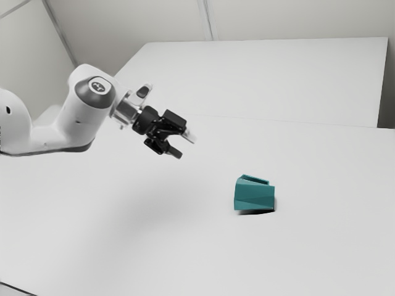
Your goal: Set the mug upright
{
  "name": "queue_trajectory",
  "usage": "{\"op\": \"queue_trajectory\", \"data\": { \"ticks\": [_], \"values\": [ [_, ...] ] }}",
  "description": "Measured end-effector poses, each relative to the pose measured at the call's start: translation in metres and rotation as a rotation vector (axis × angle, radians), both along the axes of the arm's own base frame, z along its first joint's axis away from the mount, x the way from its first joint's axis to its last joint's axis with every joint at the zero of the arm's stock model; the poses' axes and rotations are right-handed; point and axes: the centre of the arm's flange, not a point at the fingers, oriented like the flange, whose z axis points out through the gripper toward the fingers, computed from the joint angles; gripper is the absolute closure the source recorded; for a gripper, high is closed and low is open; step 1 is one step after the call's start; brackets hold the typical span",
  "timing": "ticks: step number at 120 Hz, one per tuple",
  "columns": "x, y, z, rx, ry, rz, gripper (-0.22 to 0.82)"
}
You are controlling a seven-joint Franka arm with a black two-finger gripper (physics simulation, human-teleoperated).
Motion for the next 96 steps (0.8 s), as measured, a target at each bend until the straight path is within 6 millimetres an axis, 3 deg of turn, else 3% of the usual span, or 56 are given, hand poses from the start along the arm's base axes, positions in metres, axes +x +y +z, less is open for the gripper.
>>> {"op": "queue_trajectory", "data": {
  "ticks": [39,68,96],
  "values": [
    [-0.014,-0.013,-0.058,-0.172,-0.073,0.032,0.03],
    [-0.023,-0.045,-0.099,-0.243,-0.121,-0.004,0.03],
    [-0.024,-0.053,-0.135,-0.290,-0.171,-0.008,0.03]
  ]
}}
